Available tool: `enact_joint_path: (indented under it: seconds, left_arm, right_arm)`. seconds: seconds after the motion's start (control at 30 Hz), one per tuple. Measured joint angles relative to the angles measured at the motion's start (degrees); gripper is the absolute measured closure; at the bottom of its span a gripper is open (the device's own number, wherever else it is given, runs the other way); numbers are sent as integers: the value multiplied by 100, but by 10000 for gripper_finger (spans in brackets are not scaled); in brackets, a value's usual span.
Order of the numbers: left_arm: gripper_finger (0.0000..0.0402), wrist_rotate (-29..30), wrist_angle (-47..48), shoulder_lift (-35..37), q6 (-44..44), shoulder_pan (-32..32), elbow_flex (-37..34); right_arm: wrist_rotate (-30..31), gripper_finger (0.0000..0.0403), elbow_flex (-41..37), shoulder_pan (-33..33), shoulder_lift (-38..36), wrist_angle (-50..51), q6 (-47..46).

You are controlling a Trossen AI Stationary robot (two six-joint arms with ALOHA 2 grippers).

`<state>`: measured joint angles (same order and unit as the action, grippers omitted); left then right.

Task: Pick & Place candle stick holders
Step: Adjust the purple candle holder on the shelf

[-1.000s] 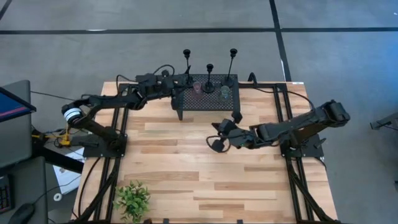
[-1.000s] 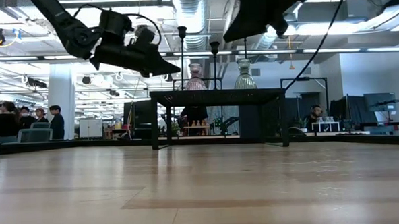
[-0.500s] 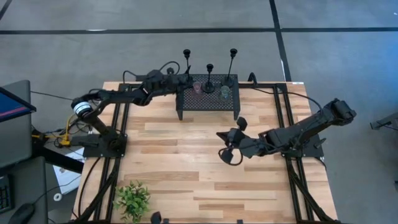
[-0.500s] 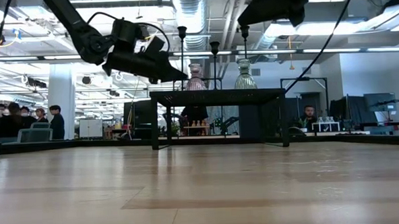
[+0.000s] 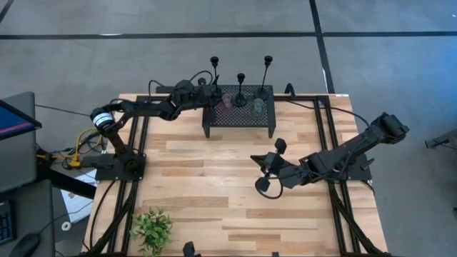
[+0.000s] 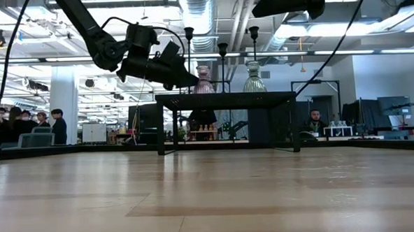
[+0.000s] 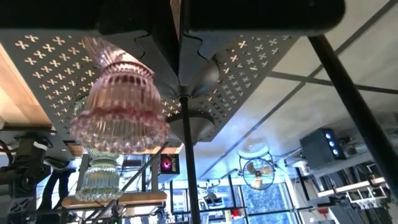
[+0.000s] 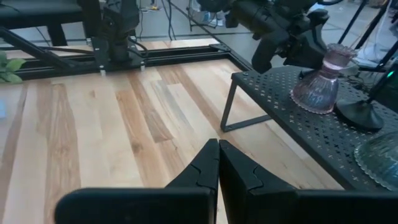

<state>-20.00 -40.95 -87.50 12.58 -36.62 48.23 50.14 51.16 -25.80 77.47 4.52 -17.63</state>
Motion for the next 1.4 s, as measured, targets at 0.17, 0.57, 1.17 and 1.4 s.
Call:
enact_joint_path:
  seconds: [0.17, 0.57, 1.17, 1.4]
  left_arm:
    - [396, 4, -98, -4, 0, 0, 0]
    - [396, -351, -199, -4, 1, 2, 0]
    - [396, -750, -12, -4, -129, 87, -7]
    - [396, -751, 114, -4, -129, 169, -7]
  right_arm:
    - [140, 403, 0, -51, 0, -7, 0]
    - [187, 403, 0, -44, 0, -22, 3]
    - [224, 403, 0, -44, 0, -21, 13]
    - [224, 403, 0, -44, 0, -21, 0]
